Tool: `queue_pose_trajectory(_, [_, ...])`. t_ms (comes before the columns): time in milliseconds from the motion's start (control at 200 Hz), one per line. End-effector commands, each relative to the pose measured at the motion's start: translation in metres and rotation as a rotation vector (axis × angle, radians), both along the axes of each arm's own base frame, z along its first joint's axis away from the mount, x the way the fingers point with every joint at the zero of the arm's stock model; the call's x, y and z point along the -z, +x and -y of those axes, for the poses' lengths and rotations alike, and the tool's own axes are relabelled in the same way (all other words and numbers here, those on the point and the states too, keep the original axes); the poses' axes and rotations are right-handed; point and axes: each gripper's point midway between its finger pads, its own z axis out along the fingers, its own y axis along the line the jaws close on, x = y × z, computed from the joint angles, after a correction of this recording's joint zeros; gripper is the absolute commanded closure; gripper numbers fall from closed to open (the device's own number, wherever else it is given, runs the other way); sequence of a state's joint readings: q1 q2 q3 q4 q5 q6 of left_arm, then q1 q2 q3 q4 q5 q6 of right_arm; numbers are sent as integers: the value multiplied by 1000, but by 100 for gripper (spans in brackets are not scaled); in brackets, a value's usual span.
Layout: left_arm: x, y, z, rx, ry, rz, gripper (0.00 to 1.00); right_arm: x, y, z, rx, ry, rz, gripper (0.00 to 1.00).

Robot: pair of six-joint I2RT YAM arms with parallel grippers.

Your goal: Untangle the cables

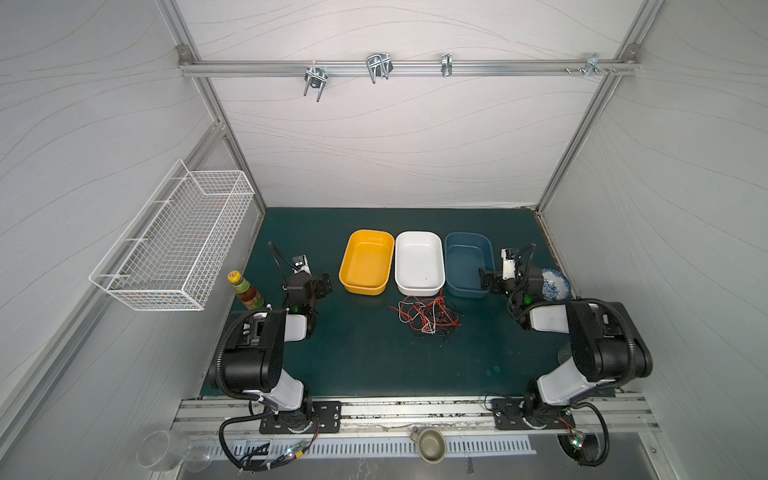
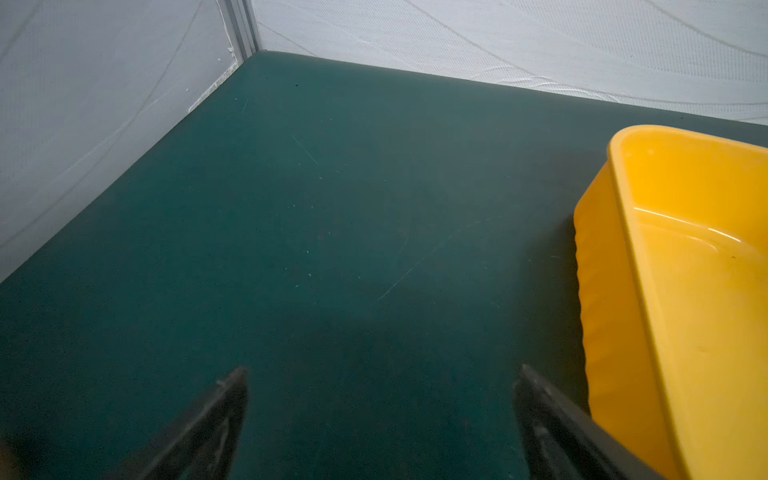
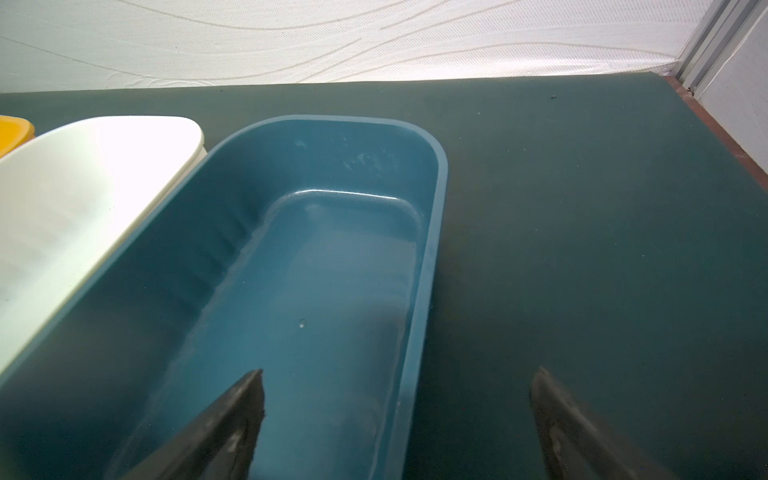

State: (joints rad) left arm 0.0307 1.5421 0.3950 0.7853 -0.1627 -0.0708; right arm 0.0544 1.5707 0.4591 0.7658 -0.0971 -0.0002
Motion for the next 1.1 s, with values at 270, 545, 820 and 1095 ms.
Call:
queue_pose_trajectory(270, [-19, 12, 1, 9, 8, 72, 0, 1, 0, -2, -16, -11, -2, 1])
queue_pose_trajectory(545, [-19, 12, 1, 8, 8, 72, 0, 2, 0, -2, -11, -17, -3, 1])
queue_pose_trajectory(820, [-19, 12, 1, 9, 8, 72, 0, 1, 0, -3, -21, -15, 1, 1])
queue_pose_trajectory(1095, [-19, 12, 1, 8, 8, 71, 0, -92, -25, 3, 77, -16, 198, 1])
